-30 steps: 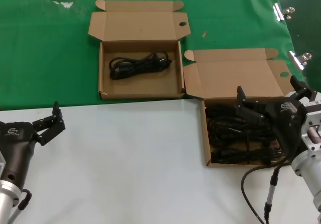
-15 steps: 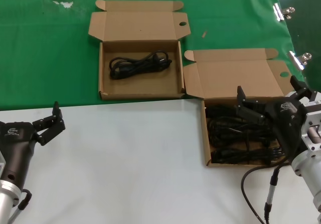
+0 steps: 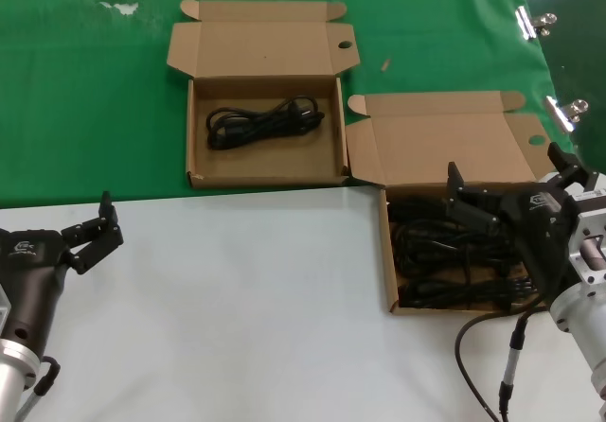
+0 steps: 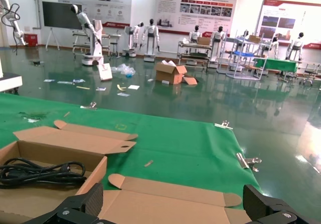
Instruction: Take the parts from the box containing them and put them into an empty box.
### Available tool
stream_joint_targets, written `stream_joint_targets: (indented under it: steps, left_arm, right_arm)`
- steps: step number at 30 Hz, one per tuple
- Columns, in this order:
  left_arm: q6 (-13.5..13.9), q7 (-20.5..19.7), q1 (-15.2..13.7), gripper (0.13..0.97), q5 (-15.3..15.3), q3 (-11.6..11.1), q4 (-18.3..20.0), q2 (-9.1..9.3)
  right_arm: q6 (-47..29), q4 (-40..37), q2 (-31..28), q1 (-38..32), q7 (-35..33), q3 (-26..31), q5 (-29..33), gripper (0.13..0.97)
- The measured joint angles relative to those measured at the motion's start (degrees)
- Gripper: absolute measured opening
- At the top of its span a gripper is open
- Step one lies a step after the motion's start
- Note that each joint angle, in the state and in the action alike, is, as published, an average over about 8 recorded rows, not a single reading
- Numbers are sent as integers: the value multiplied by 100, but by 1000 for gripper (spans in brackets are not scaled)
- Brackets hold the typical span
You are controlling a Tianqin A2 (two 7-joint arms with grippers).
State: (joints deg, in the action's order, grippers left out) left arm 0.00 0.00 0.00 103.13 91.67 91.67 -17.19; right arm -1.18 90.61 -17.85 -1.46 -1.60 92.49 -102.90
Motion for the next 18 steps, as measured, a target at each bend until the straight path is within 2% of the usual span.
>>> stream_joint_targets:
  steps: [18]
  left_arm:
    - [0, 0, 0, 966, 0, 0, 0, 0]
  right_arm:
    - [0, 0, 0, 0, 0, 0, 0, 966]
